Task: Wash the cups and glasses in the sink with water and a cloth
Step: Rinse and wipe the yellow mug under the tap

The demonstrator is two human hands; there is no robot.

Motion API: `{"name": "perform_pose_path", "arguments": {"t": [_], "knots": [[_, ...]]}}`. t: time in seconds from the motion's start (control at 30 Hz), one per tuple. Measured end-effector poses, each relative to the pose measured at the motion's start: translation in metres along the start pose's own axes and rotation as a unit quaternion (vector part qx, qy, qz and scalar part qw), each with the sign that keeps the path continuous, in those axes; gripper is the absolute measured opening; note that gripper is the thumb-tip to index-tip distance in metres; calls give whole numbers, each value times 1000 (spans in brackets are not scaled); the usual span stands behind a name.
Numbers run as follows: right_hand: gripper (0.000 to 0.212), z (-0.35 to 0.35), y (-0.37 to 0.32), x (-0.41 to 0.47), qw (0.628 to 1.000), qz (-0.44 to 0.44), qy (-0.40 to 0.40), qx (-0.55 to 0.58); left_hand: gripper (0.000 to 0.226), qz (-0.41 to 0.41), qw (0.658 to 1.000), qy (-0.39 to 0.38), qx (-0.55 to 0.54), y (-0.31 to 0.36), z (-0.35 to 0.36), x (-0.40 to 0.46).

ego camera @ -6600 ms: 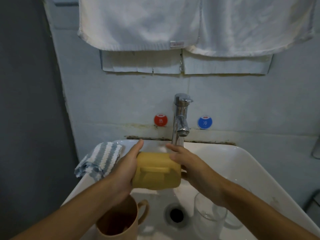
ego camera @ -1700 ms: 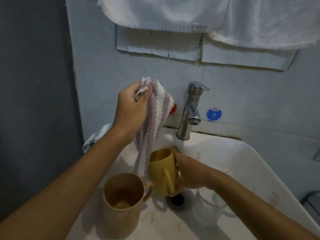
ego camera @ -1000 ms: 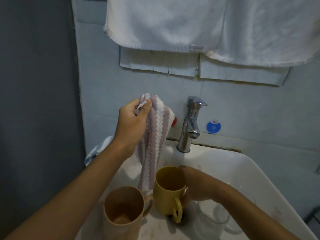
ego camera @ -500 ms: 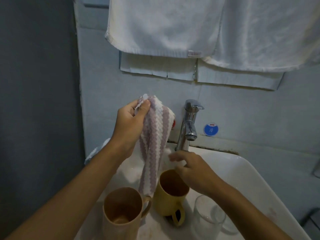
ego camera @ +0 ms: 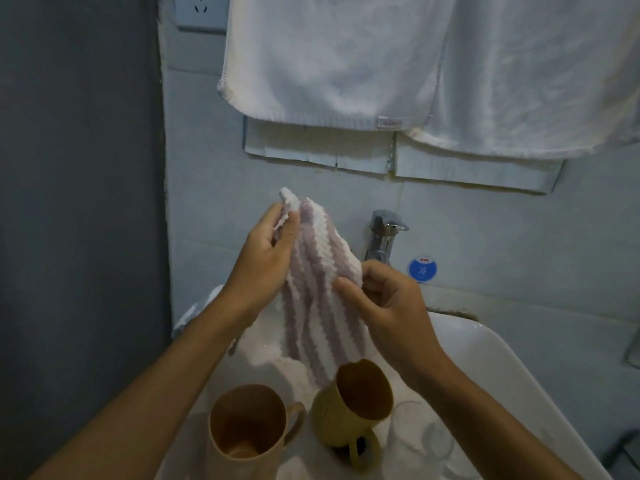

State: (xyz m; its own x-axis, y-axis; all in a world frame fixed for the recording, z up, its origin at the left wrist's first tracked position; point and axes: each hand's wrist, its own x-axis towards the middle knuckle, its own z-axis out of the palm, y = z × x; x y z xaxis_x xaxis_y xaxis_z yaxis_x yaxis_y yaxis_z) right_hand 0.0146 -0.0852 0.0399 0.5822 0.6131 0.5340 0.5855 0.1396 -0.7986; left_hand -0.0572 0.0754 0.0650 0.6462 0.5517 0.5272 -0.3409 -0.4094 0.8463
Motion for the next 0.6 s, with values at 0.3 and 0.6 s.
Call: {"name": "perform_pose_path", "arguments": {"t": [0.3, 0.6], "knots": [[15, -19, -18, 23, 997, -22, 71, 20, 61, -212, 921, -250, -211, 1, -24, -8], [33, -22, -15, 23, 998, -3, 67, -21, 58, -107, 984, -58, -132, 3, -21, -4]]}}
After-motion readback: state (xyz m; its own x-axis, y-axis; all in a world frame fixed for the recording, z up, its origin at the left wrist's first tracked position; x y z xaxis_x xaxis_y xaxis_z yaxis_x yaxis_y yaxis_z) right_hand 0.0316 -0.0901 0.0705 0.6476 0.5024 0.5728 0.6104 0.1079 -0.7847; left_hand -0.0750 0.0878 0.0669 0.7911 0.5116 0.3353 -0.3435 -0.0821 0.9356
